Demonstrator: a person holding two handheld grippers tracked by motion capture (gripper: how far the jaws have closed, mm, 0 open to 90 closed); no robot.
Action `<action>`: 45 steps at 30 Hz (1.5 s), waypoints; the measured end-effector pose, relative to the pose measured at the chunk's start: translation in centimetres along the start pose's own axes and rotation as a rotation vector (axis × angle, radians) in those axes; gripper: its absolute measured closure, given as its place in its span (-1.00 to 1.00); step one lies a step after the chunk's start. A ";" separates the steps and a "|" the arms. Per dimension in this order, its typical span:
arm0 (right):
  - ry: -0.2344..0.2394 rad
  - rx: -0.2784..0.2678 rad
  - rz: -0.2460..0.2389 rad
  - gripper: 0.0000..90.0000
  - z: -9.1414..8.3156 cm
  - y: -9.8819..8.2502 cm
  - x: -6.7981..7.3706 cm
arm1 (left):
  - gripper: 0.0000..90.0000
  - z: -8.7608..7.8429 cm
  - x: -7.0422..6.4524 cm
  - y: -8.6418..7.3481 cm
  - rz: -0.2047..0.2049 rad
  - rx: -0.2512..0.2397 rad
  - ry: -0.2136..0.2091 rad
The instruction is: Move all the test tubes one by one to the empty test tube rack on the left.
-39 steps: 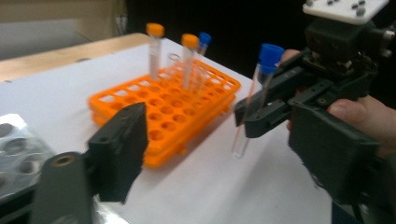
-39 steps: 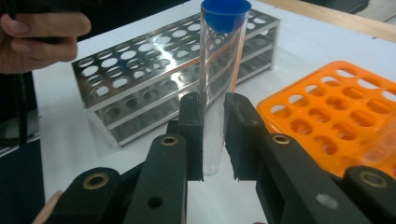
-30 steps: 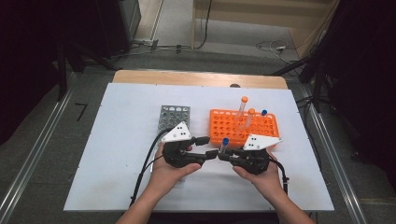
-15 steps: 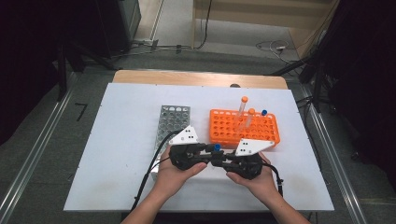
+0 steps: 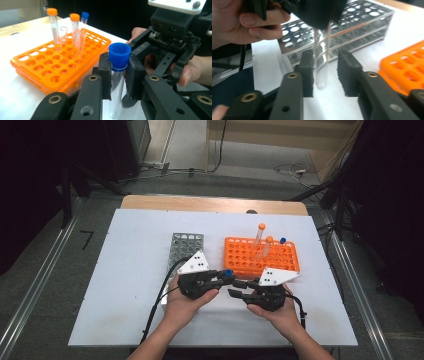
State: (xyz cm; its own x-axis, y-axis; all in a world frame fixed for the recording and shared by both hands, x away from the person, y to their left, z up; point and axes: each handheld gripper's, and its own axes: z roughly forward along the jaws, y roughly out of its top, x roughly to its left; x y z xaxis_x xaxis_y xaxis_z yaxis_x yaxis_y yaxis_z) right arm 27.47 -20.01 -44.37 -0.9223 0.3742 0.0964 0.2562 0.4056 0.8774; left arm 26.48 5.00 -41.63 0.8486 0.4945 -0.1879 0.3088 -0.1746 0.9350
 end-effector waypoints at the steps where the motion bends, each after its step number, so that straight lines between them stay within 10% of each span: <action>1: -0.025 -0.019 0.005 0.17 -0.7 -0.3 -0.4 | 0.72 -0.3 0.4 0.1 0.000 -0.004 0.016; 16: -0.143 -0.076 0.118 -0.98 -6.7 -3.3 -3.5 | 0.72 -3.0 3.7 1.8 -0.017 -0.058 0.130; 31: -0.256 -0.050 0.206 -1.00 -11.2 -8.0 -5.7 | 0.72 -3.3 8.3 3.4 -0.022 -0.126 0.281; 45: -0.271 -0.061 0.221 -1.00 -10.6 -8.4 -6.3 | 0.72 -1.6 12.1 4.0 -0.032 -0.145 0.421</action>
State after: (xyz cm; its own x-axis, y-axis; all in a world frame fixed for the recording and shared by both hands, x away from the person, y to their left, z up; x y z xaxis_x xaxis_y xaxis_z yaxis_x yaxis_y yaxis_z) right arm 28.10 -34.62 -47.35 -0.7346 0.6579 0.1659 0.4154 0.2428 0.8767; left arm 37.31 11.70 -39.68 0.5817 0.8064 -0.1064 0.2428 -0.0473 0.9689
